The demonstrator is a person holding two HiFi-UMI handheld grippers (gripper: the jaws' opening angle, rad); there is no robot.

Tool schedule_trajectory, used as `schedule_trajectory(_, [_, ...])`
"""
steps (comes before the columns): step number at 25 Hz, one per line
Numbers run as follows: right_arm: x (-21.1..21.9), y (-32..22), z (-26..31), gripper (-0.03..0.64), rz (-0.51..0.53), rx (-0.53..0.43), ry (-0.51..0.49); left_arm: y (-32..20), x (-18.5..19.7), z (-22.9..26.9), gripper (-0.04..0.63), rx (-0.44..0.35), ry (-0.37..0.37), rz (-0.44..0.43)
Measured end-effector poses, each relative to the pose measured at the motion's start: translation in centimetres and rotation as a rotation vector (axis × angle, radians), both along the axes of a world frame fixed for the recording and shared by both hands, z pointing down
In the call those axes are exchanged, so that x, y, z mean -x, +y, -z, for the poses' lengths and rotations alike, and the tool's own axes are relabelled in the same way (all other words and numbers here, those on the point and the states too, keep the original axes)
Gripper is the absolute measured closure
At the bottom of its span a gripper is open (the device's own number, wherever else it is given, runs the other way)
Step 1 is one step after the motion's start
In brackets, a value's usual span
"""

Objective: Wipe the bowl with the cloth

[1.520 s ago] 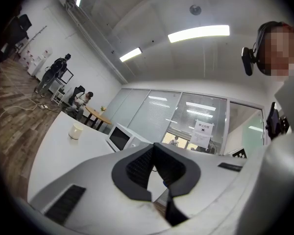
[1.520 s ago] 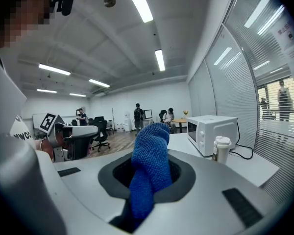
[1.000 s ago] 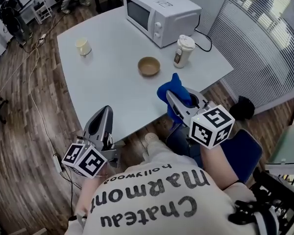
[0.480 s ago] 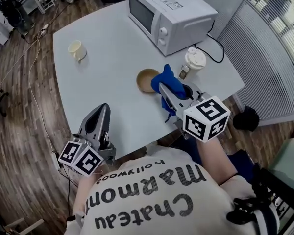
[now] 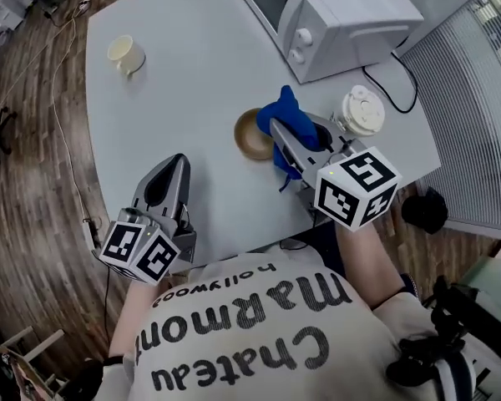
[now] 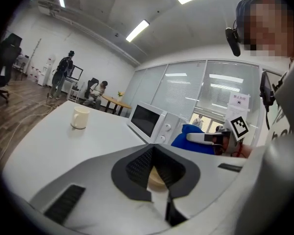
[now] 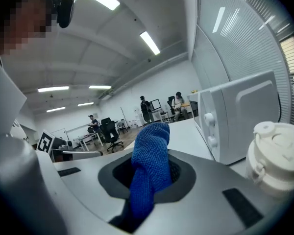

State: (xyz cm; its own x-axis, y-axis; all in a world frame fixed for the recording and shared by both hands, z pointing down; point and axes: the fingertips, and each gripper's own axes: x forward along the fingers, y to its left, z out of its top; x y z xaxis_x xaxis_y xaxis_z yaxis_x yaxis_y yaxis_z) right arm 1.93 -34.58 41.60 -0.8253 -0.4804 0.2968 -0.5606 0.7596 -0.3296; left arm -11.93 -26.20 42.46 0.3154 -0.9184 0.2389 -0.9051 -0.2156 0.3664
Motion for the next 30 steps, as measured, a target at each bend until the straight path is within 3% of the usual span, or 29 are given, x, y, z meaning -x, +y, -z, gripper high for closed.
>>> schedule_trajectory(11, [0.5, -4.0, -1.4, 0.569, 0.023, 0.054, -0.047, -7.4, -3.7, -4.0, 0.596, 0.139, 0.012, -0.092])
schedule_trajectory(15, [0.5, -3.9, -1.6, 0.569, 0.024, 0.059, -0.041, -8.5, -3.8, -5.4, 0.589, 0.169, -0.048, -0.065])
schedule_trajectory(17, [0.6, -3.9, -1.7, 0.569, 0.040, 0.047, -0.023, -8.9, -4.2, -6.6, 0.558, 0.200, -0.071, -0.073])
schedule_trajectory(20, [0.9, -4.0, -2.3, 0.569, 0.059, 0.039, -0.005, -9.3, -5.1, -8.6, 0.453, 0.260, -0.072, -0.106])
schedule_trajectory(23, [1.2, -4.1, -2.9, 0.569, 0.073, 0.041, 0.011, -9.7, -5.4, -10.7, 0.453, 0.318, -0.097, -0.111])
schedule_trajectory(28, [1.2, -4.1, -3.8, 0.569, 0.075, 0.065, 0.015, -10.0, -6.5, -13.5, 0.451, 0.440, 0.002, -0.126])
schedule_trajectory(30, [1.2, -4.1, -3.9, 0.569, 0.076, 0.075, 0.012, -10.1, -6.6, -14.3, 0.468, 0.471, 0.009, -0.126])
